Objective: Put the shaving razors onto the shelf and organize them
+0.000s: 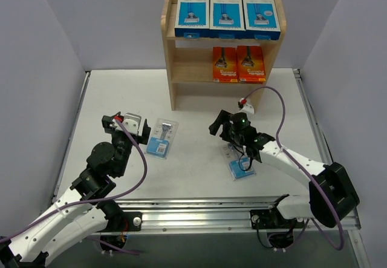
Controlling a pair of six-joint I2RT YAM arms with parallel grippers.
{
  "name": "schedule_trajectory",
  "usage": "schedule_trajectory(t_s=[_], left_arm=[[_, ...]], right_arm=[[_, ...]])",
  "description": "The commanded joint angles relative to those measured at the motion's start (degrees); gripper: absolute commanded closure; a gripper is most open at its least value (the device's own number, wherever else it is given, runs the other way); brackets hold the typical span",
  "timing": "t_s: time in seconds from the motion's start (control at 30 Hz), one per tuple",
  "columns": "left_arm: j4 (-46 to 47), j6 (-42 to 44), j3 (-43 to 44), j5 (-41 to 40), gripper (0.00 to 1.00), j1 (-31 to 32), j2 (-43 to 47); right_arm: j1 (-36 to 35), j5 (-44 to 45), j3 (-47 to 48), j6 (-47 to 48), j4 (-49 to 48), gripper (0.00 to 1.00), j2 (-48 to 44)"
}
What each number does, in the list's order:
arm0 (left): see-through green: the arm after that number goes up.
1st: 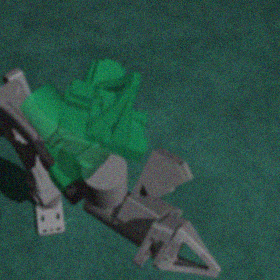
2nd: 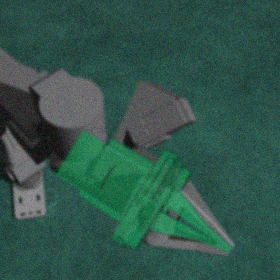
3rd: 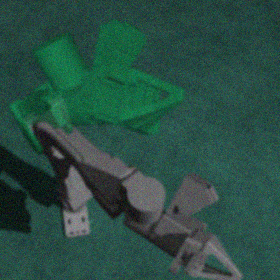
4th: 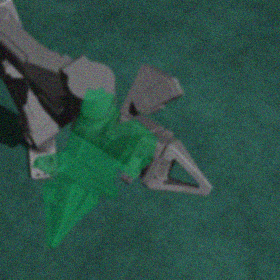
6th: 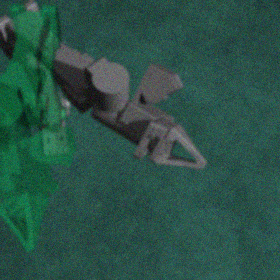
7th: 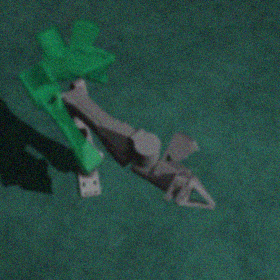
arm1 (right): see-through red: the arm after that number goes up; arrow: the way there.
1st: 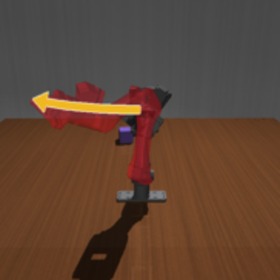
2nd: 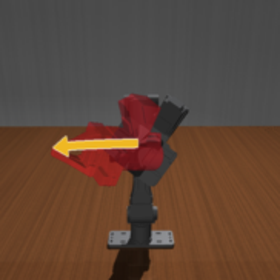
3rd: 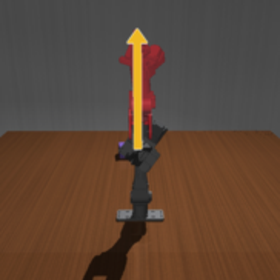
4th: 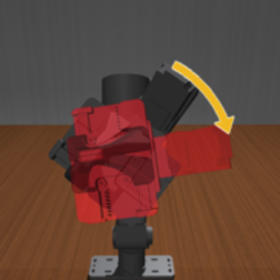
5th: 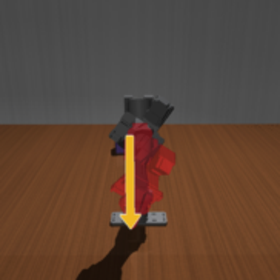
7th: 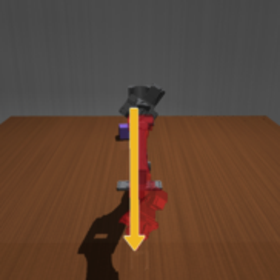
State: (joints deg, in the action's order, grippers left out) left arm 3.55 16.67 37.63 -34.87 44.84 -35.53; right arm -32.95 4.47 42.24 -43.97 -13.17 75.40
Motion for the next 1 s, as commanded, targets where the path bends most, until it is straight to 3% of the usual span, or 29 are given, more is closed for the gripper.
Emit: schedule_trajectory(t_s=[0.0, 0.17, 0.37, 0.67, 0.97], left_arm=[[3.1, 0.1, 0.3, -0.7, 0.06, -0.3, 0.1], [2.7, -0.1, 0.5, 0.8, 0.06, -0.2, -1.1], [2.3, -0.8, 0.9, 1.9, 0.06, -0.4, -1.9], [2.4, -0.7, 0.9, 1.7, 0.01, -0.5, -4.0], [2.3, -0.1, 0.7, 0.8, 0.03, -0.9, -4.9]], right_arm=[[0.2, 6.9, -3.2, -3.7, 9.6, 0.17, -5.1], [2.5, 12.4, -8.5, -8.7, 12.9, 0.15, -11.1], [4.8, 14.0, -10.9, -9.7, 15.7, 0.15, -8.2], [5.4, 14.3, -19.6, -13.1, 7.7, 0.15, -7.4], [2.3, 6.1, -25.2, -9.7, -4.9, 0.18, -10.2]])
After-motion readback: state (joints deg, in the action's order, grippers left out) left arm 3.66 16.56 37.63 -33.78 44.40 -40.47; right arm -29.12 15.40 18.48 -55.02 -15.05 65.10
